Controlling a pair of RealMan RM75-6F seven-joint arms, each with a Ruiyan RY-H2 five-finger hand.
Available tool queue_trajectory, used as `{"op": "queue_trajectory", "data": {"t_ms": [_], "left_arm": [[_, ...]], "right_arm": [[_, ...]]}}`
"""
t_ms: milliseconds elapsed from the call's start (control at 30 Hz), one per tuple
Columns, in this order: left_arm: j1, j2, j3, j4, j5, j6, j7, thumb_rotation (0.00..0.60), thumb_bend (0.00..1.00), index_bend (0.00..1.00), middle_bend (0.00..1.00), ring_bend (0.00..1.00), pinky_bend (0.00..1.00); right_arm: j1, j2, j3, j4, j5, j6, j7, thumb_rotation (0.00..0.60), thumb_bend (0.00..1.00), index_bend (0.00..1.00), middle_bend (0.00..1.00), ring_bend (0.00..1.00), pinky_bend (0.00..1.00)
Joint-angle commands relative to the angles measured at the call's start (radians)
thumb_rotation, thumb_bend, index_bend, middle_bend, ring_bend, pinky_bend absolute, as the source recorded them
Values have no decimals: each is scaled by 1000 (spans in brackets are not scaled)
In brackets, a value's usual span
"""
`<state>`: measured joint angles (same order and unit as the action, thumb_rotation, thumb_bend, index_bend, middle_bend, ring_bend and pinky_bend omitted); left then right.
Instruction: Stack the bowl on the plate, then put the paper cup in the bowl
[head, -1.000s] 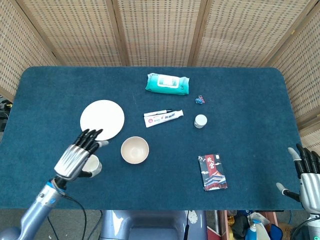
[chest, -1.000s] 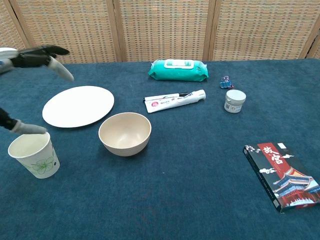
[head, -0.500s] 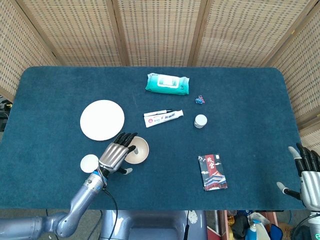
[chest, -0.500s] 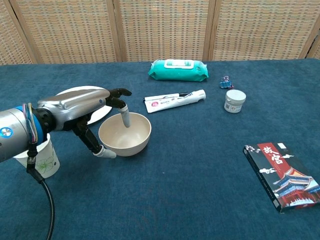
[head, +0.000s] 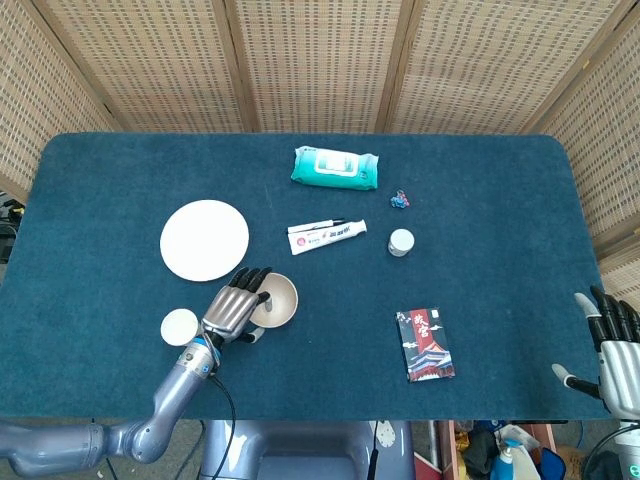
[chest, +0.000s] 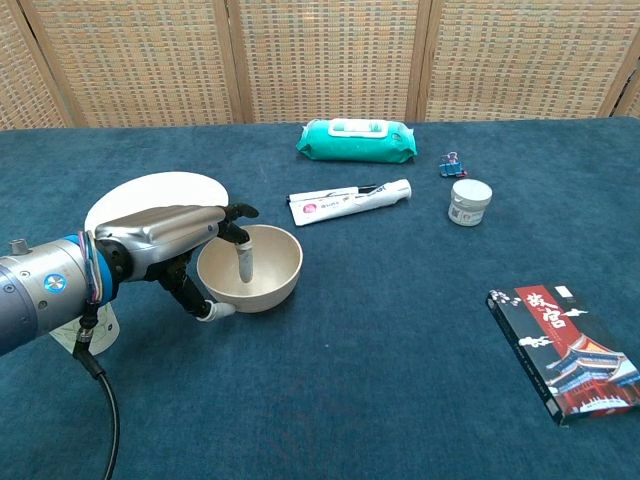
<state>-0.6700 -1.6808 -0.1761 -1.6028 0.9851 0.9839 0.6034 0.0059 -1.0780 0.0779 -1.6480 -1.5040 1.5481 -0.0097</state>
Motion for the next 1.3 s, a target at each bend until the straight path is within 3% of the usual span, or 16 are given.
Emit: {"op": "queue_trajectory", "data": {"t_ms": [33,300,500,700,867,1067,1300], "left_arm": [[-5,-4,4,10,-10,-2,-6,600,305,496,0,0,0],[-15,12,9,0,13,13,-43,600,367,613,0,0,0],[-20,39,-1,-36,28,43,-43,600,367,640,0,0,0],[-30,101,-48,-84,29,70,-66,600,368,641,0,0,0],[-57,176,-123,-84,-67,42,-87,600,372,641,0,0,0],[-92,241,-169,-10,-184,-24,-115,600,381,641,0,0,0],[-111,232,-129,196,-235,-146,-195,600,382,641,0,0,0]], "right_arm": [[1,-1,0,0,0,-2,1,600,0,60,0,0,0],[4,-2,-1,2,3,-7,4,600,0,60,0,0,0],[5,-2,-2,2,2,-6,5,600,0,60,0,0,0],[6,-3,-3,1,3,-9,6,600,0,60,0,0,0],[9,-7,0,7,14,-16,1,600,0,60,0,0,0],[22,-19,10,22,48,-46,-10,600,0,60,0,0,0],[40,-28,27,24,98,-84,-28,600,0,60,0,0,0]]}}
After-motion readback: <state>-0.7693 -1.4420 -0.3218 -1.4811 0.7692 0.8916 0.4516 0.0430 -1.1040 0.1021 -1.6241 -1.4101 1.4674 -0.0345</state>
